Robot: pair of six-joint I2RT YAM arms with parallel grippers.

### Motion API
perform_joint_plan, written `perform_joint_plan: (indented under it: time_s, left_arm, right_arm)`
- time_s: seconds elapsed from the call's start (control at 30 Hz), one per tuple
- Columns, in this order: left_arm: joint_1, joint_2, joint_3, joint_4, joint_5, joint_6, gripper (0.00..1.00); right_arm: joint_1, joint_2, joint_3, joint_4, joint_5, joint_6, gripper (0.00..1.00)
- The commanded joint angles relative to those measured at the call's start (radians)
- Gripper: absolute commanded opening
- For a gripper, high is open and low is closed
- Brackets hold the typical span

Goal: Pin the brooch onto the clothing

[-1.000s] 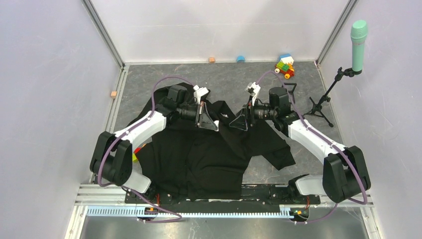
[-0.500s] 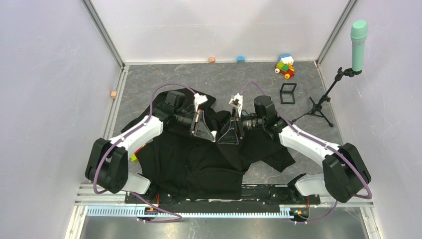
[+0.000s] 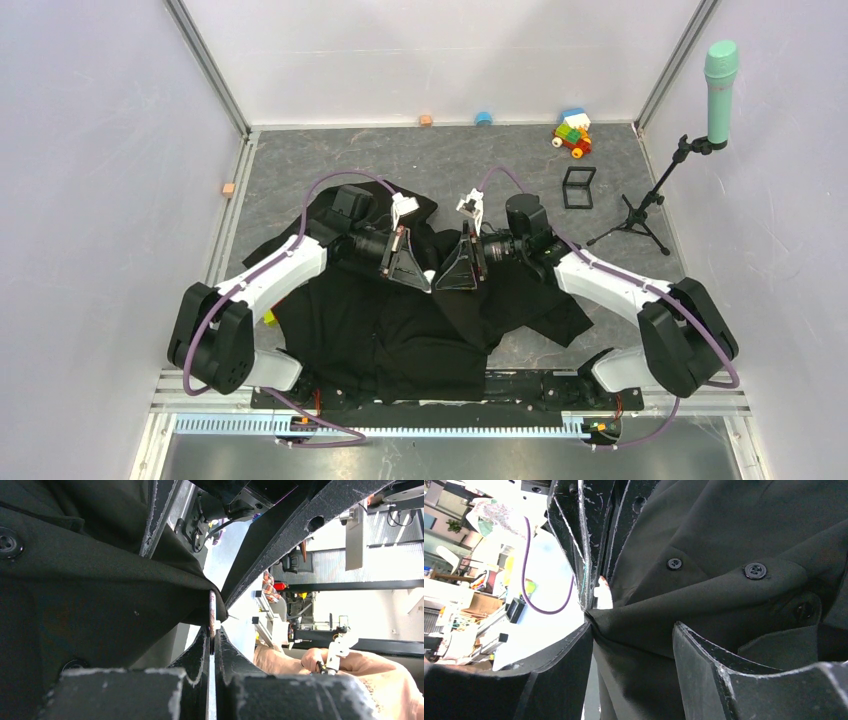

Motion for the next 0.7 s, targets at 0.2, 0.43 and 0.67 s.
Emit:
perform_joint_plan:
  time_s: [0.2,0.43,0.67]
  left_arm:
    - [-0.028,-0.036,0.007,-0.001,0.017,0.029,0.02]
    - [-0.037,-0.037,0.011,-0.001,0.013,0.026,0.02]
    - [-0.047,-0.044,0.022,-0.001,0.016,0.021,0.02]
  right_arm:
    - [0.007,0.054,0.023,0.105,-0.053,0.067,0.46]
    - [0.006,0.082,0.033,0.138,-0.089,0.105,0.45]
    - [0.006,0.095,0.038,0.146,-0.103,0.124,0.42]
